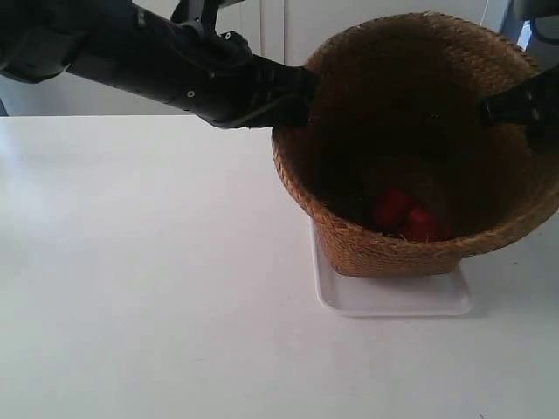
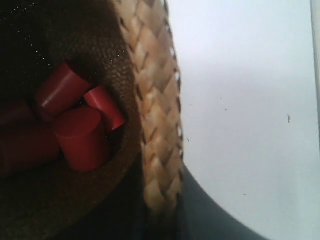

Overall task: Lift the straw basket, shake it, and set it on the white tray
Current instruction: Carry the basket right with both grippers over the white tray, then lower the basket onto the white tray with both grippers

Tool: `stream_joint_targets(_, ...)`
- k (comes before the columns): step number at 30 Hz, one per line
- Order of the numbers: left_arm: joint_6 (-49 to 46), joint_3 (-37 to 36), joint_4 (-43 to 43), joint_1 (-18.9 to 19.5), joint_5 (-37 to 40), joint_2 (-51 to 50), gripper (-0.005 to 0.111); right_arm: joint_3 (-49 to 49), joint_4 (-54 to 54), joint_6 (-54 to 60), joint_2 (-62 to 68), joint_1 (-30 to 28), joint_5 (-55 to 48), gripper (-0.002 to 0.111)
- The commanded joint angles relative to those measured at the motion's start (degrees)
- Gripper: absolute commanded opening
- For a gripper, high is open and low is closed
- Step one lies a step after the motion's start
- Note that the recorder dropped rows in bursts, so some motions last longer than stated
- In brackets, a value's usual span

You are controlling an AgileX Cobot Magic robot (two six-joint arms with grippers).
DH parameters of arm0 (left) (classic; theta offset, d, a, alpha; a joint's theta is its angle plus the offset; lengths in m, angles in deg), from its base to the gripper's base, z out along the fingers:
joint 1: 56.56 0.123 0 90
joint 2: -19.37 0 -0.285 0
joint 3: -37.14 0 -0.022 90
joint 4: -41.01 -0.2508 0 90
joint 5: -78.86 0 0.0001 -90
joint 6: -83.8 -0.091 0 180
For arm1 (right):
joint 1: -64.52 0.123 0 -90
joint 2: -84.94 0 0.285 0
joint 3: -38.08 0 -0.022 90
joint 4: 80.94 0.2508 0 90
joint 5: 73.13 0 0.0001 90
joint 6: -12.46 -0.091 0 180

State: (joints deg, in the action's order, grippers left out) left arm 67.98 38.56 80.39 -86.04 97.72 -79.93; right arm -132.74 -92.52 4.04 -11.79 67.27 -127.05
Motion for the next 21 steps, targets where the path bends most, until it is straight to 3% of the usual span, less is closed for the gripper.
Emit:
stream_joint_targets(1,-1.05,0.78,0.35,-0.5,-1.18,0.62,0.0,0.15,-2.04,2.08,0.27,-0.54,0.24,0.0)
stream_joint_targets(21,-1.14,0.78,-0.72,-0.5,-0.05,0.62,0.0,0.35,-1.75,2.08,1.18,-0.54,-3.2,0.0)
